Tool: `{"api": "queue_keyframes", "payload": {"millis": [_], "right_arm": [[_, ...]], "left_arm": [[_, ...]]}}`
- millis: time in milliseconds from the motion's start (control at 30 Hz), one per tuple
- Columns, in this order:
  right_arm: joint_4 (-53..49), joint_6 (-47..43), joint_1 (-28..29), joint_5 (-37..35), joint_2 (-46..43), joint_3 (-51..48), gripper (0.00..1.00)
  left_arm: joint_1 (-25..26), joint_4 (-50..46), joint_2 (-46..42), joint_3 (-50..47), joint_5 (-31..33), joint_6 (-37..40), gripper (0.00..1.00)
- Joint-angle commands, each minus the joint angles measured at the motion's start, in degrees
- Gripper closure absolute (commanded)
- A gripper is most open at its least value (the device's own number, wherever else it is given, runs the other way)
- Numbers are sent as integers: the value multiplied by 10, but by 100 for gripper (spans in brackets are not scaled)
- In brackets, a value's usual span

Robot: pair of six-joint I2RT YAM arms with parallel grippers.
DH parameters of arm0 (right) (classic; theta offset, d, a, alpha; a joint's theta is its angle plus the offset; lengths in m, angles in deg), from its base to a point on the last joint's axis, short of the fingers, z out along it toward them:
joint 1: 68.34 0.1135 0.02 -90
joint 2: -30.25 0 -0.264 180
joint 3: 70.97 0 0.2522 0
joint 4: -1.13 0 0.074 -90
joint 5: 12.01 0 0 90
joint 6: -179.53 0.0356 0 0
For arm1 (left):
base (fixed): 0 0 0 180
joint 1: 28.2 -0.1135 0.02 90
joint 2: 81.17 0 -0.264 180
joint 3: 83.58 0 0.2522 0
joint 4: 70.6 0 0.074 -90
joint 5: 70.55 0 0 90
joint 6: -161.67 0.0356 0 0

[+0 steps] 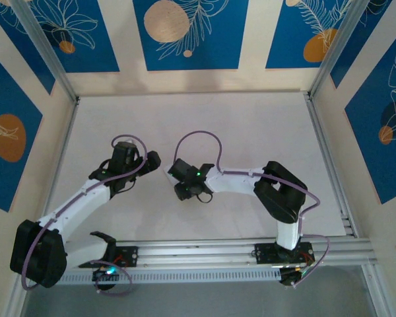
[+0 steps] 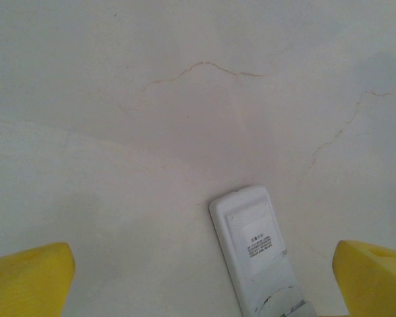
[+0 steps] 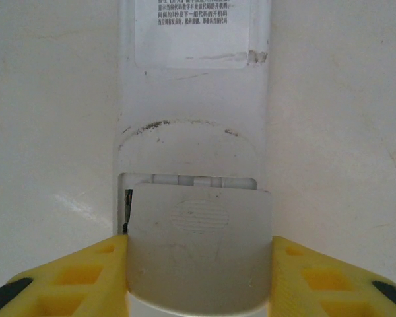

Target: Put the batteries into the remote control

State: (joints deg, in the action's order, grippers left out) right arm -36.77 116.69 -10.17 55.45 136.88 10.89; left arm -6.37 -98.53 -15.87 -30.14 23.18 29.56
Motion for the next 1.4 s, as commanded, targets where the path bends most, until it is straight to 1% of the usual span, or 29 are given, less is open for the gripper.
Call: {"api": "queue_keyframes", "payload": {"millis": [0,367,933,1367], "right_arm": [[-7,13,6,-1,21,15,54],[-15,21,9,2,28,31,53],[3,21,15,15,23,33,54],[10,31,22,13,-1,30,54]], "left_arm": [[-11,-3,-5,-6,10,-7,0],[-13,-2,-6,-7,6,-8,0],[-14,-5,-12,-11,5,-9,0],[-17,-3,-12,-11,8,-12,0]]}}
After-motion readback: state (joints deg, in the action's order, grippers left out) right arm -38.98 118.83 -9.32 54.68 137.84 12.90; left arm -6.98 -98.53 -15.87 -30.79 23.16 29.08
